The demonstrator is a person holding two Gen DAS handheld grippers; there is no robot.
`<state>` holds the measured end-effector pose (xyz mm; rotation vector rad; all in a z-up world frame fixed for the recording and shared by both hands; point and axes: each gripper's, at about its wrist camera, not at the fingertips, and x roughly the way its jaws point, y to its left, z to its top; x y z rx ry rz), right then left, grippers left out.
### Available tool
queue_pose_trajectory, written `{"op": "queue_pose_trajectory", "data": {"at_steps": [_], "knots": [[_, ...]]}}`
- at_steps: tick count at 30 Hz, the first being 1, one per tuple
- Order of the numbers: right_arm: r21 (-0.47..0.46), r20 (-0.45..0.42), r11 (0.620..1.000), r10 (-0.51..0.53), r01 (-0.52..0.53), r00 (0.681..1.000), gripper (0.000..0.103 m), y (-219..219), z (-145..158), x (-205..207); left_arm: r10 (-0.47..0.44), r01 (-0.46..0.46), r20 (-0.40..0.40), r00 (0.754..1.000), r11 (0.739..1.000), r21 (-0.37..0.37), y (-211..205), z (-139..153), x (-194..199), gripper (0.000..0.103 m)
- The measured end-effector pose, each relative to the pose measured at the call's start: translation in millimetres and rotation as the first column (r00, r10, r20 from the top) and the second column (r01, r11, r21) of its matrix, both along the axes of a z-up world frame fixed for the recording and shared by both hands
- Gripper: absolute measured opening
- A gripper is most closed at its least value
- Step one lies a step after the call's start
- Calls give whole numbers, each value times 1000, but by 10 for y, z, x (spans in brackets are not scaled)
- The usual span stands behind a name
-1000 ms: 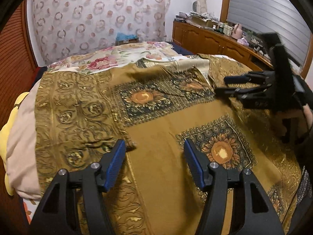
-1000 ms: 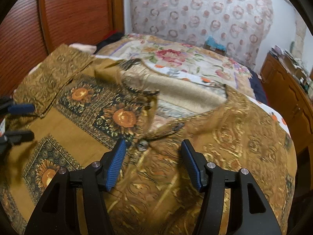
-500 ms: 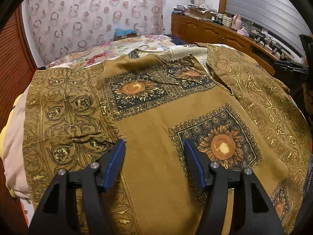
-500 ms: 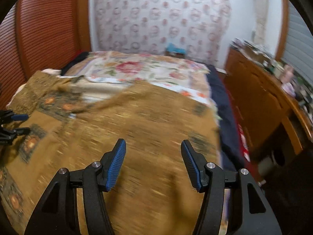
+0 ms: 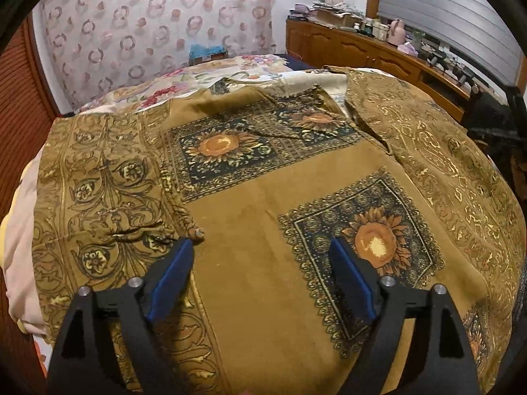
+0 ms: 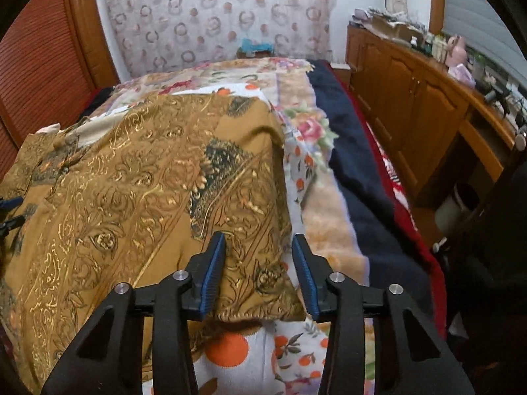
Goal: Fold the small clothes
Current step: 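Grasp the shirt's side edge with the right gripper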
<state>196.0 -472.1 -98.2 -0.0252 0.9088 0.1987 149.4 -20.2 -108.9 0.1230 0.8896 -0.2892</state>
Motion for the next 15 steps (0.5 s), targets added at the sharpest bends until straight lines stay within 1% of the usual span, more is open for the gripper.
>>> {"op": "queue_pose_trajectory", "data": {"at_steps": [2,3,4,6,8,9,13,15], "knots": [[10,0,1000,6,-6,1000,31,18,-15,-26,3,-3,0,1000,1000,2,-3,-6,2,89],[14,0,1000,9,-9,1000,25,23,-19,-35,4,-4,0,1000,1000,3,-3,-10,-1,89],[17,0,1000,16,-16,1000,22,35,-16,-47,4,-4,0,1000,1000,3,2,-14,2,89],[-18,13,1000,21,-21,1000,20,86,-13,-74,5,-5,0,1000,1000,3,-1,-15,2,89],[-51,25,998,26,-24,999,13,139,-9,-81,4,-4,0,1000,1000,4,-9,-13,3,89],[-63,32,998,28,-26,999,7,151,-1,-93,4,-4,0,1000,1000,3,4,-13,1,89],[-117,70,992,50,-41,996,2,249,57,-135,9,-9,6,1000,1000,9,9,-10,-16,89],[-139,99,990,50,-36,994,2,280,110,-149,21,-21,32,999,1000,22,-6,22,-56,89]]}}
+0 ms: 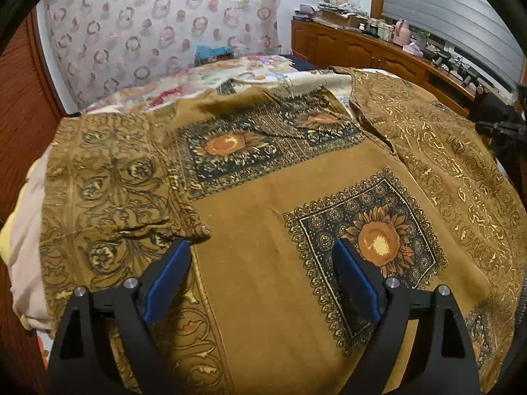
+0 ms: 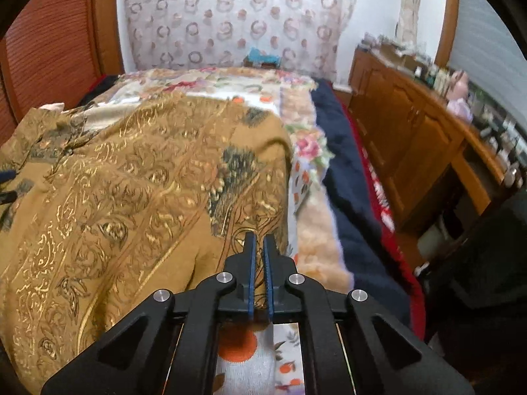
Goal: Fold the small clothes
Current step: 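Grasp the shirt's side edge with the right gripper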
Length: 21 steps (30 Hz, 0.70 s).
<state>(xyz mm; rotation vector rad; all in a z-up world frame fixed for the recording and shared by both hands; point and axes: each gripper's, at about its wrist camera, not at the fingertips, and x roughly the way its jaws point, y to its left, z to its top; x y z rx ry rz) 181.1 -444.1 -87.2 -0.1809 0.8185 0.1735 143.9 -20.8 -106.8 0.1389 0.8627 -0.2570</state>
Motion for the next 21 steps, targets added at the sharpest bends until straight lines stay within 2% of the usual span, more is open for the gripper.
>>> {"op": "queue_pose_trajectory", "data": {"at_steps": [6,9,14,16,18,20,21], "knots": [[-50,123,998,51,-46,991,0,268,319,-24,3,2,74,997,997,-71,-15,242,-198,89],[-39,175,994,107,-102,979,0,496,483,-33,12,2,110,994,993,-121,-18,370,-302,89],[-39,182,981,195,-191,964,0,898,521,-45,10,15,156,988,987,-159,-79,528,-449,89],[-12,179,981,192,-193,965,0,907,505,-15,6,20,163,987,987,-160,-93,570,-476,89],[1,170,989,148,-150,974,0,804,478,59,4,25,170,985,986,-165,-128,616,-491,89],[-6,156,996,92,-92,983,10,636,432,120,0,30,172,985,984,-173,-152,624,-520,89],[-4,140,998,69,-69,988,22,534,395,149,-1,32,171,985,983,-178,-164,616,-528,89]]}}
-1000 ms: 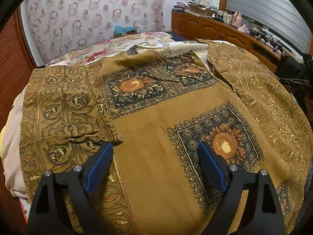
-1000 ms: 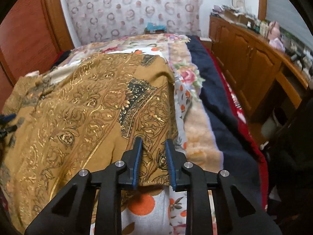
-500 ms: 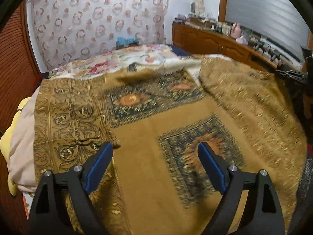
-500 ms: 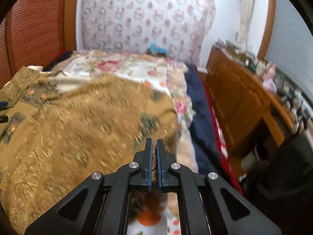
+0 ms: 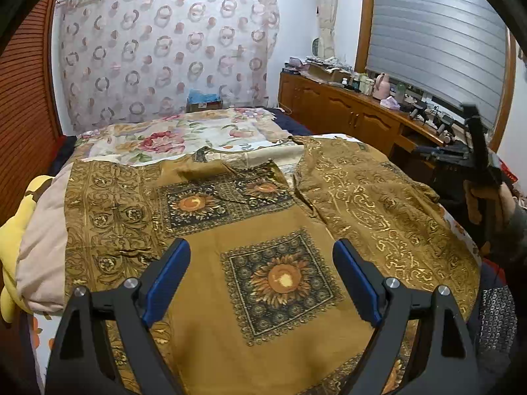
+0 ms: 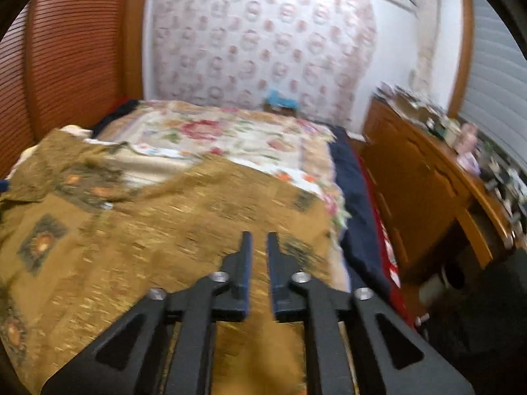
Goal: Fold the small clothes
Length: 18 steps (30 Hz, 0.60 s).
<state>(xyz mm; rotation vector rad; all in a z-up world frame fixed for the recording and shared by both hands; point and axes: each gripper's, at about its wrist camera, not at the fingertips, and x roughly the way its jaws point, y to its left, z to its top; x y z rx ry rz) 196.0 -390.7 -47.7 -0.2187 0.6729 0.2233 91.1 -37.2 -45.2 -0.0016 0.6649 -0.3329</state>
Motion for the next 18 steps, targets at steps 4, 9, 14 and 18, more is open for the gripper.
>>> {"op": "queue_pose_trajectory", "data": {"at_steps": [4,9,14,18], "knots": [[-8,-74,997,-79,79,994,40,-376,-198,33,-11,11,-12,1000,1000,-9,-62,-45,-6,89],[77,-216,986,-129,149,968,41,-813,-502,52,-34,34,-30,999,999,-6,-179,-106,-3,89],[196,-257,971,-82,135,963,17,-919,-548,12,-42,42,-34,999,999,-5,-241,-107,-28,89],[88,-200,991,-79,99,977,2,-752,-471,-53,-40,40,-32,999,999,-10,-234,-98,-45,89]]}}
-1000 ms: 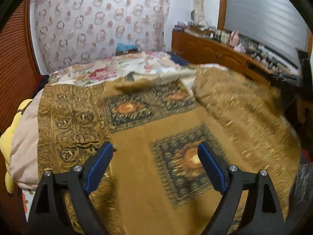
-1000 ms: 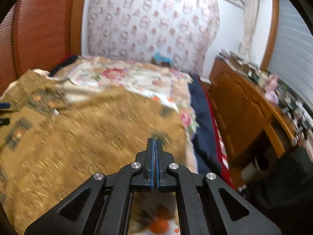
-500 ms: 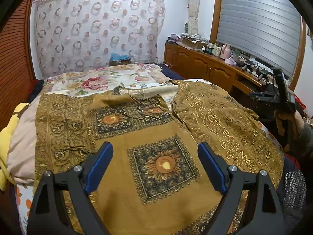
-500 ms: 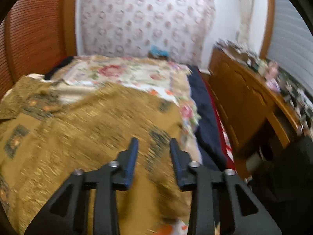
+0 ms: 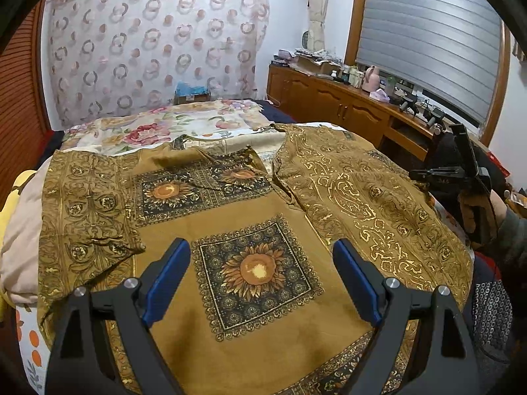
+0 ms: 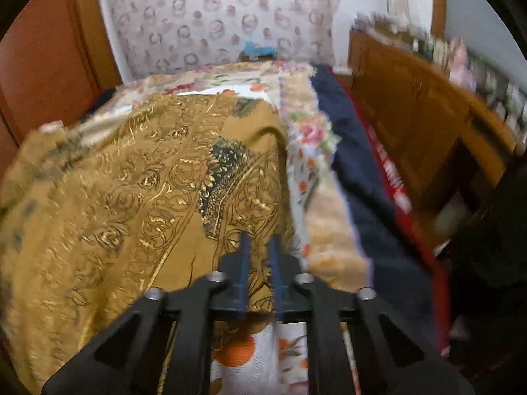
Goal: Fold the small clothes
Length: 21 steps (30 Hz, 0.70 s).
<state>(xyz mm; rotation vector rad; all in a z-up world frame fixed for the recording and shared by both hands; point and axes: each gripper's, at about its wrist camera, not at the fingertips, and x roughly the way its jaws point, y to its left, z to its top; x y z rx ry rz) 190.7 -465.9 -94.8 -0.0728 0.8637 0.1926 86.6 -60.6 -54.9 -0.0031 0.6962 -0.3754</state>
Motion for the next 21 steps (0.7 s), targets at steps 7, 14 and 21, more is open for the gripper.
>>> {"op": "queue_pose_trajectory", "data": {"at_steps": [7,14,21], "knots": [[-99,121,995,16,-4,993,0,237,277,-29,11,-11,-2,1000,1000,-7,43,-33,-37,89],[-142,224,979,179,-150,958,0,868,641,-40,25,-25,2,1000,1000,-14,79,-22,-71,89],[-106,130,938,341,-329,931,0,1511,328,-211,30,-30,5,1000,999,-21,98,-7,-108,89]]}}
